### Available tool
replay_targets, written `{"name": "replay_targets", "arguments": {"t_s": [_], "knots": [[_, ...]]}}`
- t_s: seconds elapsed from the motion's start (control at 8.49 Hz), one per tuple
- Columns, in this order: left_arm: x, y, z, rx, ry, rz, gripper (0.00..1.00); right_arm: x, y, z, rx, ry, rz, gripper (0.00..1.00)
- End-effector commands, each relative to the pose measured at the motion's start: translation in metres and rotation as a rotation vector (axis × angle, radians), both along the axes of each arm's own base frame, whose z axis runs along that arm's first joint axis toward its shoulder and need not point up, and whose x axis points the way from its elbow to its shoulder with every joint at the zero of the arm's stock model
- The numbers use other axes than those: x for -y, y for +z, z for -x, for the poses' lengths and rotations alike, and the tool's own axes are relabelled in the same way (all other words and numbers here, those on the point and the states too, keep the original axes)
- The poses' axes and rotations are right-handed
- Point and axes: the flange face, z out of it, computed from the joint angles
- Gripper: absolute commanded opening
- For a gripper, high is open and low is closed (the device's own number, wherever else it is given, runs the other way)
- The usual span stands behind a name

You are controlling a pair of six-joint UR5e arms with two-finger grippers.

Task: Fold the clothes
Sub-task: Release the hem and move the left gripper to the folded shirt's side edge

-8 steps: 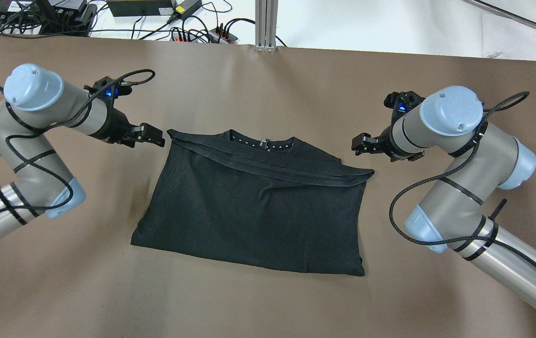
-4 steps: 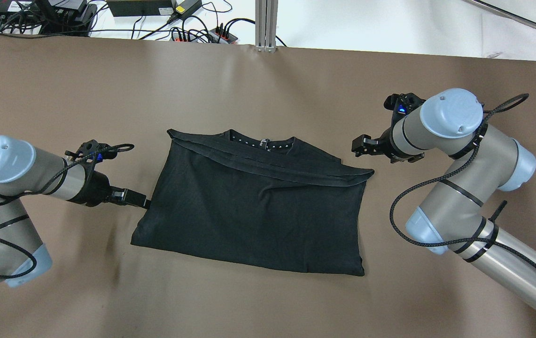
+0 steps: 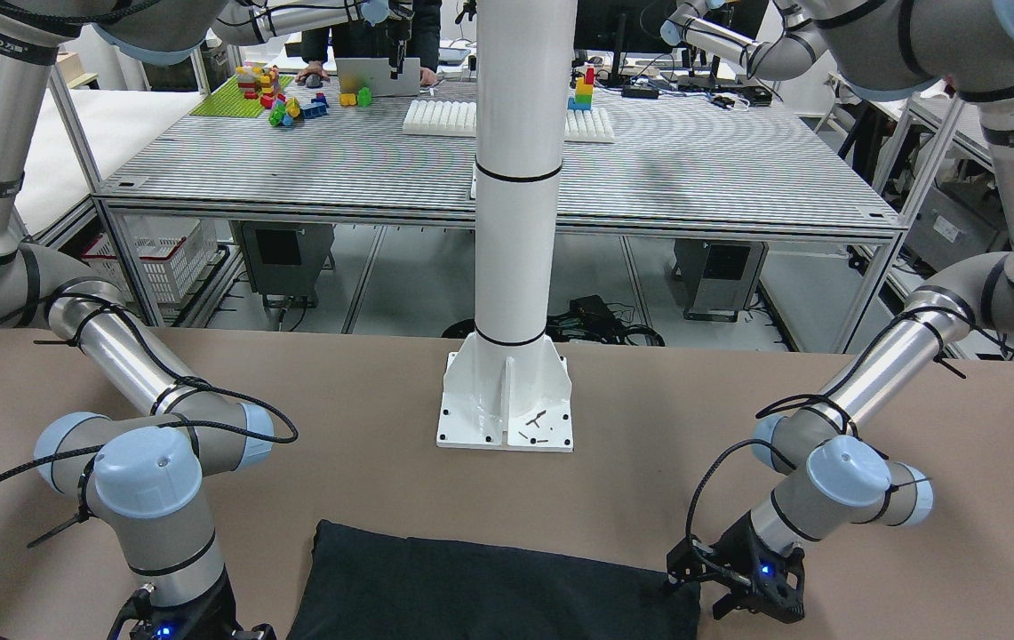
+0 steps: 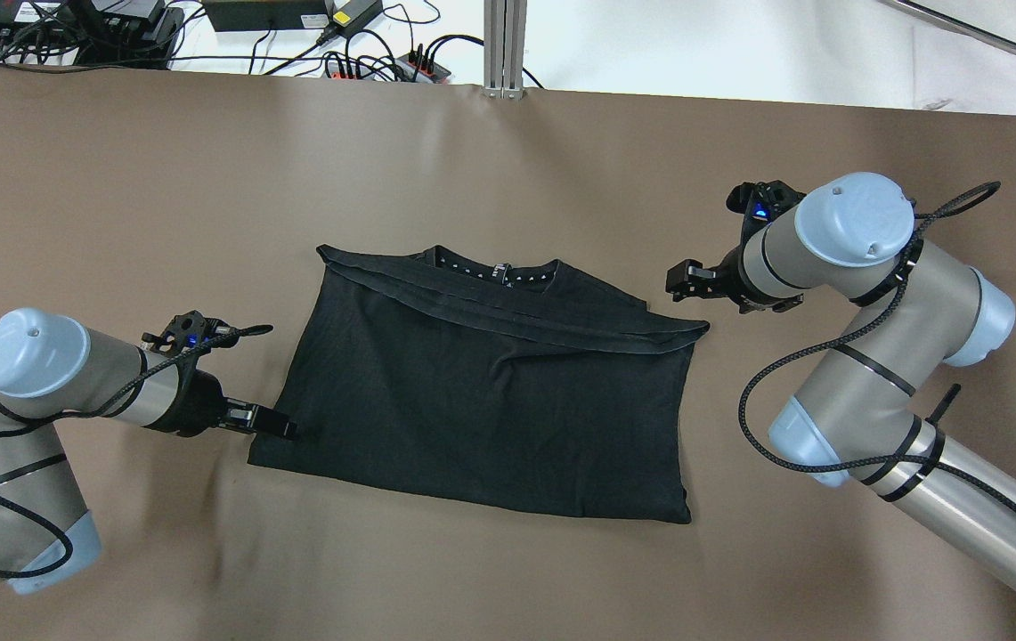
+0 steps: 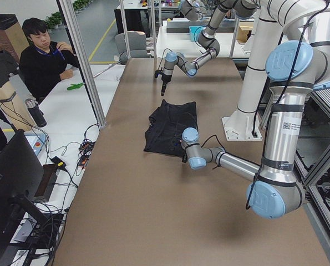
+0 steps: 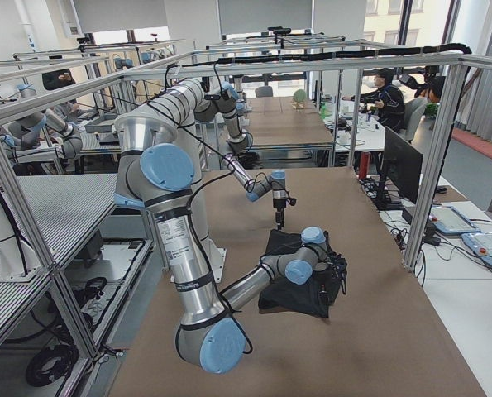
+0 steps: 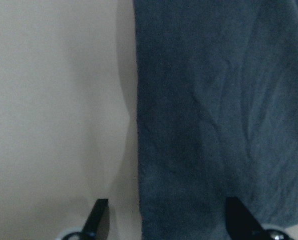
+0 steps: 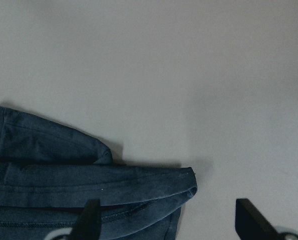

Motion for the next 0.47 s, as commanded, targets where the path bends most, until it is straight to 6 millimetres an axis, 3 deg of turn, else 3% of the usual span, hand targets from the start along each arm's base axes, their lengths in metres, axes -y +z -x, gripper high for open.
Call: {"name": "replay_targets", "arguments": {"t_s": [0.0,0.12,0.24,0.35], "knots": [[-0.0088,0.001,-0.009,0.004,0.008,0.001,0.55,-0.0003,0.0009,0.0006,-0.001,-0.001,0.002,0.94],[-0.0141,0.0,-0.0134,-0.003,0.019,-0.003,0.38,-0.0003,0.0007,0.0006,0.0,-0.001,0.0,0.94],[-0.0159,-0.0003,-0.014,-0.006,0.021,-0.003,0.14,-0.0002,0.0007,0.0006,-0.001,0.0,0.0,0.94],[-0.0155,-0.0008,-0.0143,-0.004,0.012,-0.008,0.01,-0.0003,0.0007,0.0006,0.0,-0.001,0.0,0.94]]}}
